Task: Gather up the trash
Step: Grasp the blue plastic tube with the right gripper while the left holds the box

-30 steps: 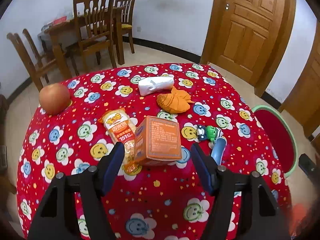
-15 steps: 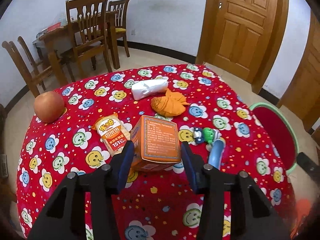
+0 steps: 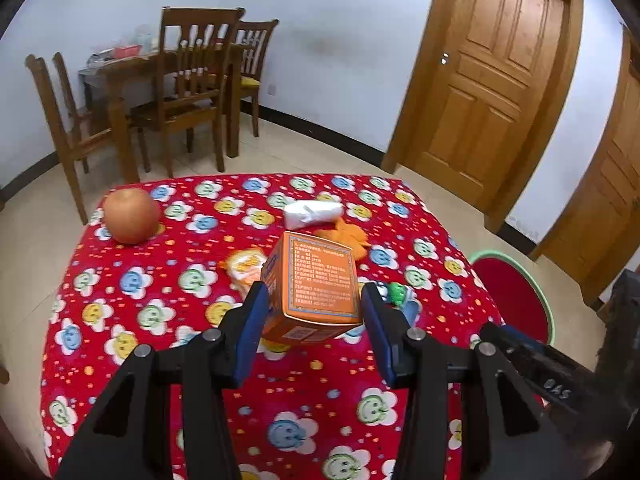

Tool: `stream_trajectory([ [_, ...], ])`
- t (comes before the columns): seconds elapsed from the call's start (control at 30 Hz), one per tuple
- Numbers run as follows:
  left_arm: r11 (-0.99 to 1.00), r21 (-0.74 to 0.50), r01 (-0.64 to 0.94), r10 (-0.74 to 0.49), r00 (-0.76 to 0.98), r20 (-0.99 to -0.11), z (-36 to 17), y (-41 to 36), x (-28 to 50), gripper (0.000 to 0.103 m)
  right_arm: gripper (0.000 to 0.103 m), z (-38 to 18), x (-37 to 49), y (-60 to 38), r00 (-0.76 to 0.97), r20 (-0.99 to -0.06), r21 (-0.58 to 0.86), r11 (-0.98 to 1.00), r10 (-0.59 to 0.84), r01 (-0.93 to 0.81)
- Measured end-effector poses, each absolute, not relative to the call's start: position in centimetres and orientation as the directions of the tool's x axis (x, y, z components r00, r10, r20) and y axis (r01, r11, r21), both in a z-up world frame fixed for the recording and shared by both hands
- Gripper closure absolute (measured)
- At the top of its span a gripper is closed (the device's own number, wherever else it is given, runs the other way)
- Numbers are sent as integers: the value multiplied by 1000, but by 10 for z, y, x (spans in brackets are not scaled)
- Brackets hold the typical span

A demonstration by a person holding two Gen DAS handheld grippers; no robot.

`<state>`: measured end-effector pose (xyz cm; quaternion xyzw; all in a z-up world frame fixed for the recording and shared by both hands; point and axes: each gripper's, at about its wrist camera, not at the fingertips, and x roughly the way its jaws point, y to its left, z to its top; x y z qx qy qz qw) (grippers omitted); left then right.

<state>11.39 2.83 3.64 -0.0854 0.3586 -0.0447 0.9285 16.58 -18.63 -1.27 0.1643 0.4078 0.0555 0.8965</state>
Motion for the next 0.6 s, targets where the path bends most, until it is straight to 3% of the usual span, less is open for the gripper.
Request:
stream_trajectory([
  [0.23, 979, -199, -38, -107, 737, -668, 30, 51, 111, 57, 48, -32, 194, -150, 603, -753, 313, 950, 263, -24],
  [0.27, 979, -202, -43, -106, 734, -671, 28, 54, 111, 62, 48, -36, 199, -146, 596, -759, 306, 952, 262, -28],
  [0.3, 978, -205, -43, -109, 731, -674, 27, 57, 110, 75, 48, -37, 201, -144, 593, -762, 303, 953, 260, -29],
  [0.47, 973, -227, -49, -125, 715, -688, 18, 64, 112, 75, 82, -48, 212, -131, 565, -787, 265, 963, 248, -54],
  [0.6, 969, -240, -54, -134, 703, -699, 13, 68, 111, 75, 90, -51, 211, -126, 566, -788, 248, 966, 242, -67],
])
